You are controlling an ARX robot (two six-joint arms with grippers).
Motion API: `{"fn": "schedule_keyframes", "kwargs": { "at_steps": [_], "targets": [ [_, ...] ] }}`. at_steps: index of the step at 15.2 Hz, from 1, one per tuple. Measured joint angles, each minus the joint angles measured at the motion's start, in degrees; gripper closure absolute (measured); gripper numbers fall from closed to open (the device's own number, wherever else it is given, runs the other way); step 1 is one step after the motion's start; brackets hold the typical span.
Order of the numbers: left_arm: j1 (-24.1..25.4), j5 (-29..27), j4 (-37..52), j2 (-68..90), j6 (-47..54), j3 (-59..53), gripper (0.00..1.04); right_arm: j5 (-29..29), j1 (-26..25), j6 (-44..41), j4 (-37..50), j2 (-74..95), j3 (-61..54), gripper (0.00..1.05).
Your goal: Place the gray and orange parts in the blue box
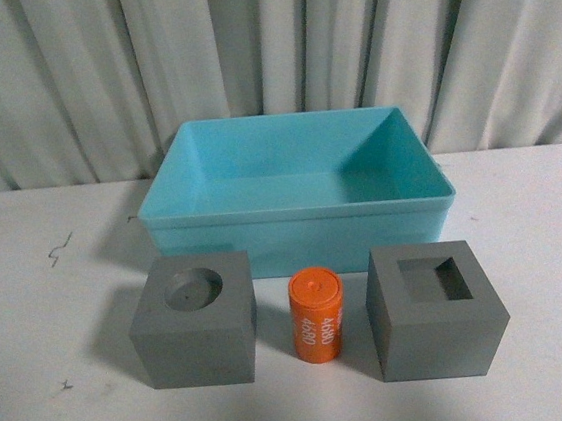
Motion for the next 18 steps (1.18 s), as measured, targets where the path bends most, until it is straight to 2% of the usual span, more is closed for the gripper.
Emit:
{"fn": "schedule_keyframes", "kwargs": {
  "at_steps": [18],
  "targets": [
    [0.0, 0.0, 0.0, 0.0, 0.0, 0.0, 0.07, 0.0, 0.0, 0.0, 0.0, 0.0, 0.0, 0.06]
  ]
}}
